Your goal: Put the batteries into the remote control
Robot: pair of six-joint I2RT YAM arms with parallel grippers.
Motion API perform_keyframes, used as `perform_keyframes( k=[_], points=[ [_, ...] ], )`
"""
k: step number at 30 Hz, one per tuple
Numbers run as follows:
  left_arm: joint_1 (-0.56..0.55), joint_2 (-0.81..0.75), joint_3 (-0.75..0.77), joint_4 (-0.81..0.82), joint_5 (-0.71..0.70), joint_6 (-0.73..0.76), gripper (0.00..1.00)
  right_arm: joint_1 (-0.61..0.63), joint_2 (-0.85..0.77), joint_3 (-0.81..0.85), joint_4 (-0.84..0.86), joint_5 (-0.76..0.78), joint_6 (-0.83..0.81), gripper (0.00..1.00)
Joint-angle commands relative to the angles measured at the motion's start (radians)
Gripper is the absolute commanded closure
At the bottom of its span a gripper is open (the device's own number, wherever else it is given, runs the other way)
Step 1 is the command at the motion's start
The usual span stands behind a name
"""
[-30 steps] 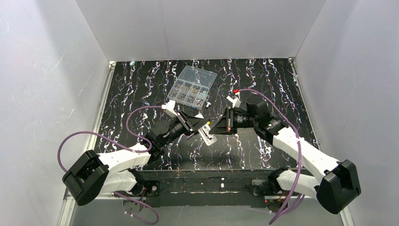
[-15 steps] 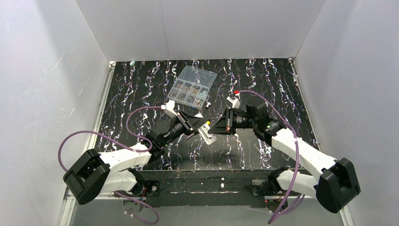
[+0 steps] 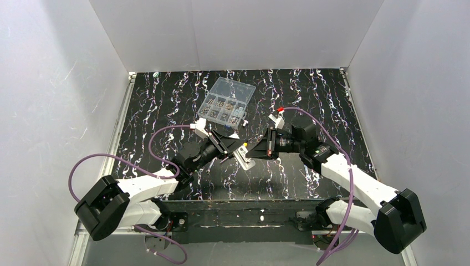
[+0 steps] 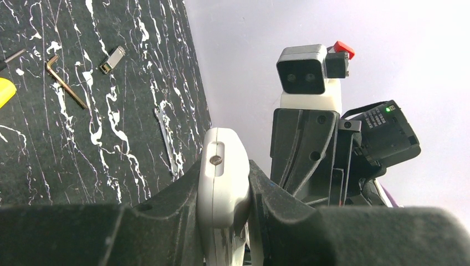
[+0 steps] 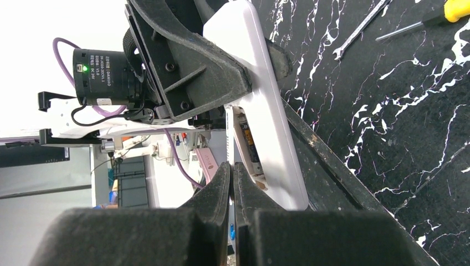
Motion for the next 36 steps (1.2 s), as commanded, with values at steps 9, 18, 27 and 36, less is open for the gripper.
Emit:
perform_keyframes(
  k=[9, 18, 27, 36],
  points=[
    [-0.006, -0.020, 0.049, 0.101, 0.018, 0.004, 1.00, 0.002, 0.034, 0.014, -0.012, 0.008, -0.009, 0.99],
    [-0.005, -0.018, 0.049, 0.101, 0.017, 0.003, 1.00, 0.006, 0.062, 0.042, -0.120, 0.029, -0.056, 0.83],
    [-0.005, -0.016, 0.051, 0.101, 0.018, 0.001, 1.00, 0.009, 0.057, 0.079, -0.168, 0.044, -0.091, 0.72],
    [-0.006, -0.017, 0.054, 0.101, 0.020, 0.000, 1.00, 0.009, 0.058, 0.140, -0.262, 0.083, -0.156, 0.67]
  ],
)
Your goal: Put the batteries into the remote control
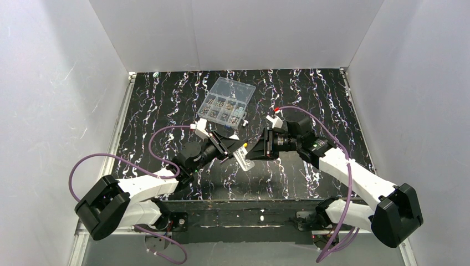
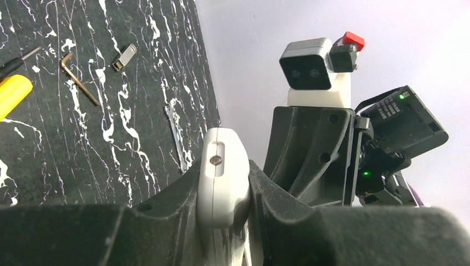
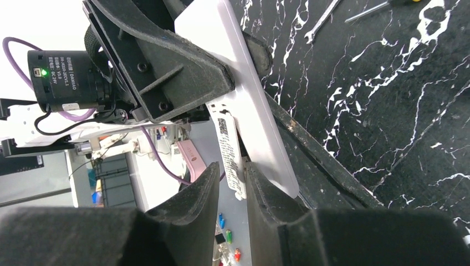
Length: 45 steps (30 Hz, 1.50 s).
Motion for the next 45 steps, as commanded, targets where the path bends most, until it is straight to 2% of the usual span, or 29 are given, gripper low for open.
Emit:
perform_keyframes(
  k=[1, 5, 13, 25, 27, 30, 33, 42, 45],
  points=[
    [-0.006, -0.022, 0.053, 0.127, 0.021, -0.014, 1.00, 0.000, 0.003, 0.058, -0.068, 0.057, -0.062, 0.66],
    [-0.005, -0.023, 0.053, 0.127, 0.019, -0.015, 1.00, 0.000, 0.005, 0.073, -0.082, 0.061, -0.074, 0.63],
    [-0.006, -0.018, 0.054, 0.126, 0.019, -0.016, 1.00, 0.000, -0.016, 0.102, -0.124, 0.095, -0.122, 0.61],
    [-0.005, -0.023, 0.043, 0.128, 0.010, -0.010, 1.00, 0.000, -0.118, 0.136, -0.183, 0.225, -0.226, 0.61],
    [-0.005, -0.028, 0.036, 0.127, 0.006, -0.002, 1.00, 0.000, -0.136, 0.144, -0.237, 0.292, -0.253, 0.60],
    [-0.006, -0.039, 0.022, 0.127, 0.004, 0.004, 1.00, -0.003, -0.139, 0.166, -0.407, 0.445, -0.292, 0.60],
    [-0.006, -0.054, 0.005, 0.127, -0.008, 0.011, 1.00, -0.008, -0.158, 0.115, -0.507, 0.536, -0.294, 0.59],
    [-0.006, -0.038, 0.003, 0.126, -0.008, 0.011, 1.00, 0.004, -0.262, -0.097, -0.659, 0.565, -0.188, 0.54],
    [-0.006, -0.026, 0.009, 0.126, -0.001, 0.006, 1.00, 0.039, -0.301, -0.127, -0.739, 0.600, -0.126, 0.45]
  ],
)
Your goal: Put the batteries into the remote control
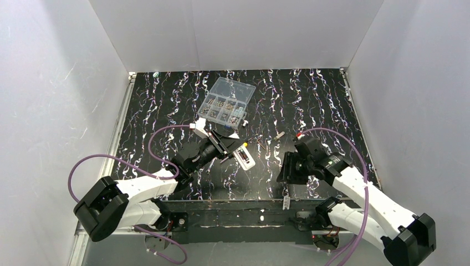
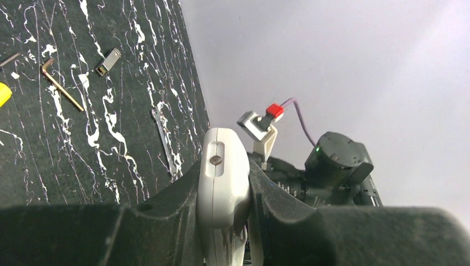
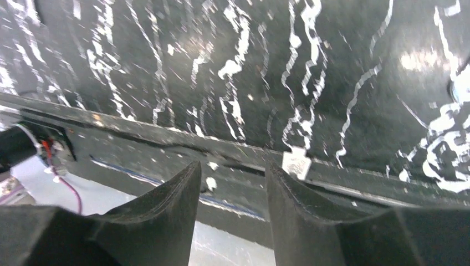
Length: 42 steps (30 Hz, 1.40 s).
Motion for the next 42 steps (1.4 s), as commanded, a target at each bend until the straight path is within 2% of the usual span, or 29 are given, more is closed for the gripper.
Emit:
perform_keyframes(
  k=[1, 4, 8, 15, 25, 38, 41, 42],
  points=[
    [-0.006, -0.008, 0.014, 0.095, 0.002, 0.008, 1.00, 0.052, -0.070, -0.037, -0.147, 0.074, 0.104, 0.44],
    [-0.004, -0.001, 0.017, 0.095, 0.002, 0.007, 1.00, 0.103, -0.106, -0.080, -0.199, 0.097, 0.188, 0.39],
    [-0.004, 0.005, 0.020, 0.096, 0.003, 0.007, 1.00, 0.183, -0.130, -0.129, -0.204, 0.112, 0.289, 0.25],
    [-0.005, 0.010, 0.024, 0.095, 0.008, 0.006, 1.00, 0.279, -0.047, -0.147, -0.162, 0.183, 0.390, 0.22],
    [-0.004, 0.002, 0.014, 0.095, 0.003, 0.001, 1.00, 0.320, 0.075, -0.197, -0.046, 0.259, 0.436, 0.36],
    [-0.005, -0.003, 0.011, 0.095, 0.000, -0.002, 1.00, 0.333, 0.170, -0.148, -0.076, 0.353, 0.384, 0.47],
    [-0.004, -0.006, 0.007, 0.095, -0.004, -0.001, 1.00, 0.333, 0.174, -0.145, -0.058, 0.374, 0.358, 0.55],
    [-0.004, -0.005, 0.007, 0.096, -0.004, -0.001, 1.00, 0.333, 0.166, -0.148, -0.043, 0.373, 0.346, 0.62]
  ],
)
